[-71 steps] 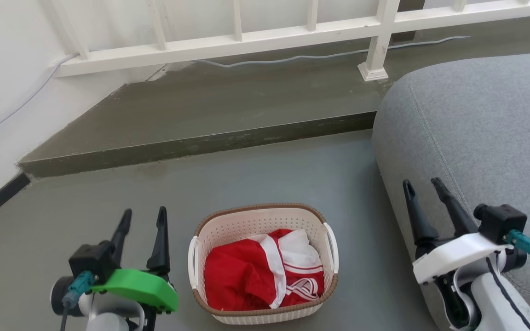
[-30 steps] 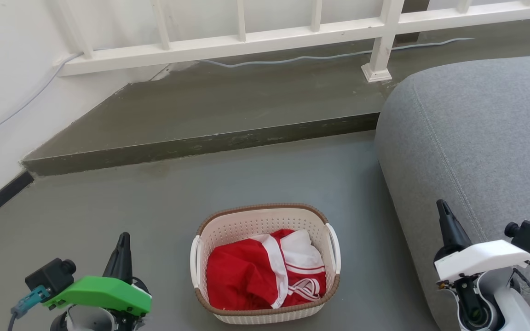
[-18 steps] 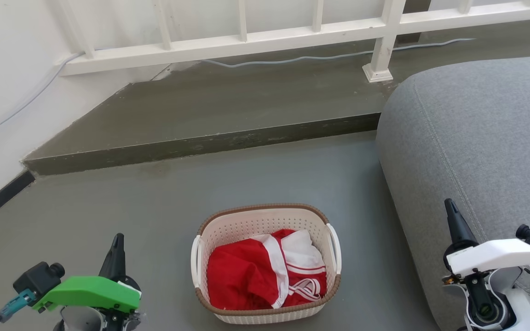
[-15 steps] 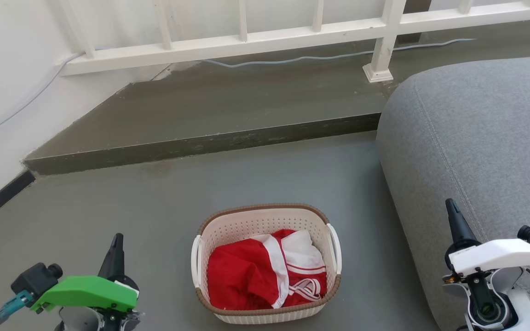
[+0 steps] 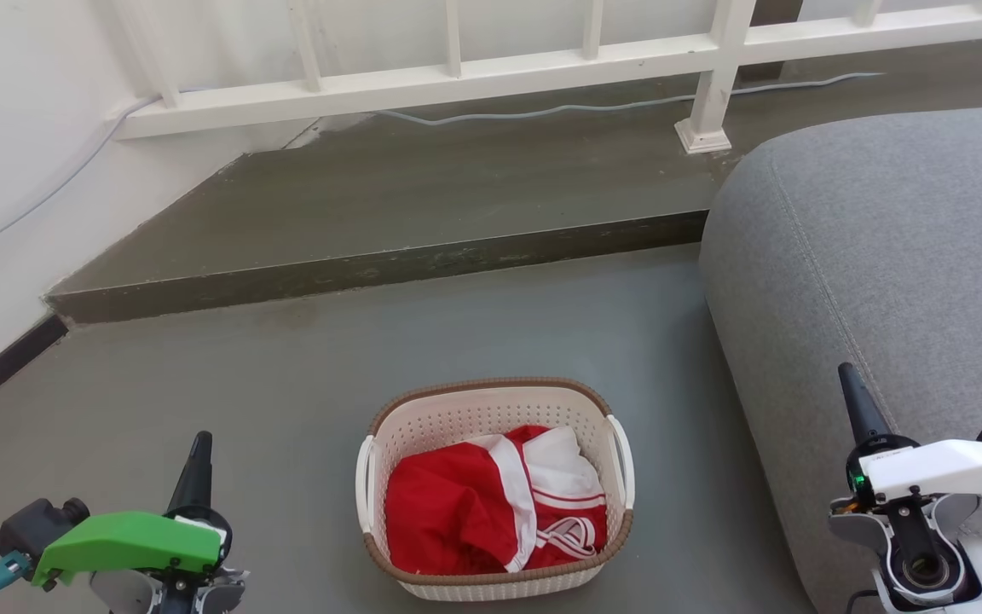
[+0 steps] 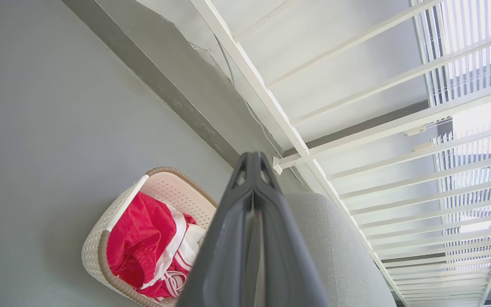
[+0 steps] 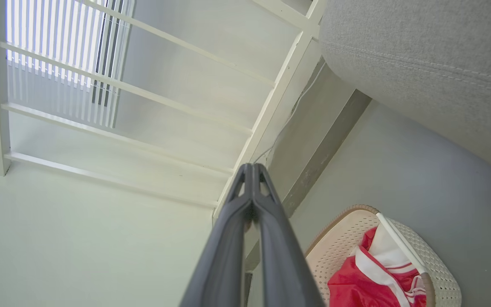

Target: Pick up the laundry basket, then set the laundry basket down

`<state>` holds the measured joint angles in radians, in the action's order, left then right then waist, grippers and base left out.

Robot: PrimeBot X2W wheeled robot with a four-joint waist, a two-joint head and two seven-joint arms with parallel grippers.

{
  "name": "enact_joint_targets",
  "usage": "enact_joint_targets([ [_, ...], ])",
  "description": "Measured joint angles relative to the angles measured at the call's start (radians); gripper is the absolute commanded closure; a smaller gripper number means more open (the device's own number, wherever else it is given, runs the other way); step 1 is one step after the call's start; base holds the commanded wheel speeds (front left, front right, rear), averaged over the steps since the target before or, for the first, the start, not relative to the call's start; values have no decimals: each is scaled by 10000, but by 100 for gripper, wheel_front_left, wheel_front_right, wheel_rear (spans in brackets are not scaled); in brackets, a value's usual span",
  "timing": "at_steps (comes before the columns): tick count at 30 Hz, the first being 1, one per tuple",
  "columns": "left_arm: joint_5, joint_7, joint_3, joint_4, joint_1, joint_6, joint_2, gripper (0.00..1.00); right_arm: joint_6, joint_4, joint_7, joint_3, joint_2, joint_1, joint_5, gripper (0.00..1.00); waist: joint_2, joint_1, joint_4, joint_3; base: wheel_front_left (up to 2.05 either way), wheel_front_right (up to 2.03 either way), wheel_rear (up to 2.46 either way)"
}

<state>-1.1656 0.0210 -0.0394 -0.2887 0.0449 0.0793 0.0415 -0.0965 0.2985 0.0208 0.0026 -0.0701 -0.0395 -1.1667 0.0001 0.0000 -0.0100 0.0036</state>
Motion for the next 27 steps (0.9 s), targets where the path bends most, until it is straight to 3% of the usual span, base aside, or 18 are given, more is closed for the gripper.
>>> enact_joint_targets([
  [27,-3187,-920,805,58,28,276,-8,100,-174,-82,-926,-991,190,-147,-3156,100,0,0,75,-7,0,0,0],
])
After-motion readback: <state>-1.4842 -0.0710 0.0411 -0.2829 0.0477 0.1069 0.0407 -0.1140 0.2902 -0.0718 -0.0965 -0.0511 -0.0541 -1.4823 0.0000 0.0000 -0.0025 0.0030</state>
